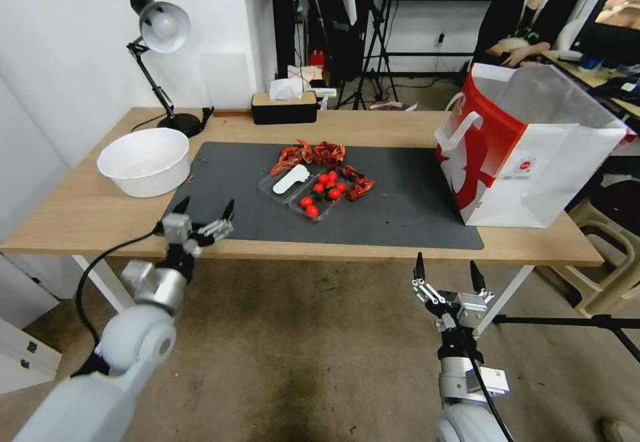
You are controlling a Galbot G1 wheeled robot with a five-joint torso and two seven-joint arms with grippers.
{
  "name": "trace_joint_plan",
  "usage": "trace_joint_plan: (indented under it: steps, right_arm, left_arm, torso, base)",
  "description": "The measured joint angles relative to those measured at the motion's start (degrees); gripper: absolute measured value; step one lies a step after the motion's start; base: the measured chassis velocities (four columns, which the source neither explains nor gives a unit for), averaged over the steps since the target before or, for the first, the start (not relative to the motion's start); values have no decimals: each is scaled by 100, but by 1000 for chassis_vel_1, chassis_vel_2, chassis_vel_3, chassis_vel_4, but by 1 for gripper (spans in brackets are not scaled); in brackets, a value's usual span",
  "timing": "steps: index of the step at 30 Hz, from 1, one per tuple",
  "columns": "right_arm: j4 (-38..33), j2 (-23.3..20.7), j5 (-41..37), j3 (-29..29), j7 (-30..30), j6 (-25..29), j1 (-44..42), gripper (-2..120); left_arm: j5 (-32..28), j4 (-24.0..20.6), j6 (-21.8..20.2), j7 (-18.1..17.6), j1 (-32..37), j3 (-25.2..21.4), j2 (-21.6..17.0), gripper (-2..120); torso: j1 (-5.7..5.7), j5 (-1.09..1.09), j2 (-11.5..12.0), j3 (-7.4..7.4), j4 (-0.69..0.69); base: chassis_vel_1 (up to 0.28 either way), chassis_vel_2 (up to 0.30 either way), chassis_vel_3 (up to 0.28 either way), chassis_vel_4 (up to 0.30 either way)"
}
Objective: Pick up the trash from the table and place it into the takeout bag.
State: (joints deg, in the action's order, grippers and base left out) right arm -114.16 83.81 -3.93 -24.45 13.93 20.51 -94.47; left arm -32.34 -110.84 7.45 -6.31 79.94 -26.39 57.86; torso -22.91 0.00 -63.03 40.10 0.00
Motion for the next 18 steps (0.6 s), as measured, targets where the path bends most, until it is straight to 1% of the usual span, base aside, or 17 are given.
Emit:
trace_joint_plan:
  steps: [5,10,14,18]
  right_arm:
    - [35,1,0,17,1,21,6,100]
    - [49,6,0,25,3,37,11,100]
    - [84,12,12,24,5,72,20,100]
    - [90,16,20,25,6,82,23,100]
  left_arm:
    - [159,-13,203,11,478,-194,155,100]
    - [326,10,366,17,657,-259,261,100]
    - [552,124,632,38,840,-282,391,100]
    - [604,158,718,65,906,-315,429,100]
  torso:
    - [0,0,0,0,1]
    - [0,1,0,1,0]
    - [0,0,0,1,0]
    - [0,0,0,1,0]
  base:
    - [0,0,0,0]
    - [0,0,0,0]
    - [0,0,0,0]
    - [0,0,0,0]
